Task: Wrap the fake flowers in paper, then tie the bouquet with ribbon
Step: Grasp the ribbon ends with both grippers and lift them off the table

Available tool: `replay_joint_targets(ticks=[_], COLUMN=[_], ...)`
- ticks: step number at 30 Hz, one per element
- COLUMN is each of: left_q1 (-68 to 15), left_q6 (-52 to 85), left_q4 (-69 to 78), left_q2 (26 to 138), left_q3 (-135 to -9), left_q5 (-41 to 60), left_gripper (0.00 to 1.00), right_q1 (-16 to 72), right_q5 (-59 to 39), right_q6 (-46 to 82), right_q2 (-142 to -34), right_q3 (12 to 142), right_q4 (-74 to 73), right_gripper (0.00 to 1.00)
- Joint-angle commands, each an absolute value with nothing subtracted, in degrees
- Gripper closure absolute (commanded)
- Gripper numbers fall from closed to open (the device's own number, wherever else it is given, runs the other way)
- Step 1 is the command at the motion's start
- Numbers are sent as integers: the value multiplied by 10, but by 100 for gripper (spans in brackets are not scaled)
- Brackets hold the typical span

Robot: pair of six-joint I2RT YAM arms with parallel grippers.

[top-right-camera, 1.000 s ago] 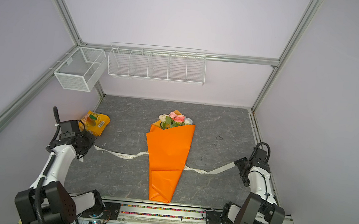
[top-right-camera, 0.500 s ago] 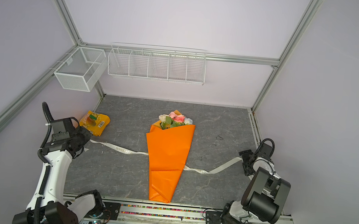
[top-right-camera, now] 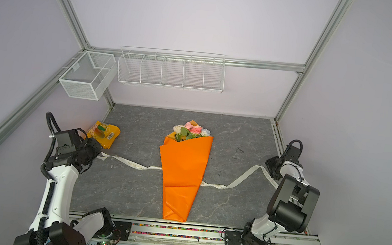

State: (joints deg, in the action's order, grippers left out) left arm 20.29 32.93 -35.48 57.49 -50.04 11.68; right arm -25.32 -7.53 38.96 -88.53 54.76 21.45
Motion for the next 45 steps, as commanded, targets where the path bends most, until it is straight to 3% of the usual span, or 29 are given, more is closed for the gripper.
replay_joint_targets(ticks=[1, 3, 5, 12, 19, 30, 33, 38, 45], left_q1=[205, 205, 205, 205, 200, 177, 174, 162, 114], left_q6=[313, 312, 312, 307, 294, 279, 275, 267, 264], left_q4=[-369, -370, -370, -374, -376, -385, -389, -398, -405], left_q2=[564, 564, 564, 568, 582, 598, 597, 593, 573], left_q3=[-513, -515, -517, -518, -510, -511, -510, -516, -540], left_q5=[127, 129, 133, 153, 187, 208, 213, 223, 237], left_gripper=[100, 100, 100, 100, 100, 100, 100, 100, 100], right_q1=[-246, -237, -224, -198, -190, -193, -193, -193, -170], right_q5=[-82, -104, -120, -146, -97, -75, -60, -58, -40], right_q6=[395, 427, 463, 548, 571, 570, 566, 523, 426], right_q2=[-847, -861, -877, -954, -988, -1046, -1042, -1028, -917], right_q3=[547, 549, 544, 540, 531, 550, 545, 565, 580], right_q4=[256, 259, 242, 171, 136, 145, 146, 160, 201], right_gripper=[35, 28, 27, 33, 35, 62, 77, 93, 94])
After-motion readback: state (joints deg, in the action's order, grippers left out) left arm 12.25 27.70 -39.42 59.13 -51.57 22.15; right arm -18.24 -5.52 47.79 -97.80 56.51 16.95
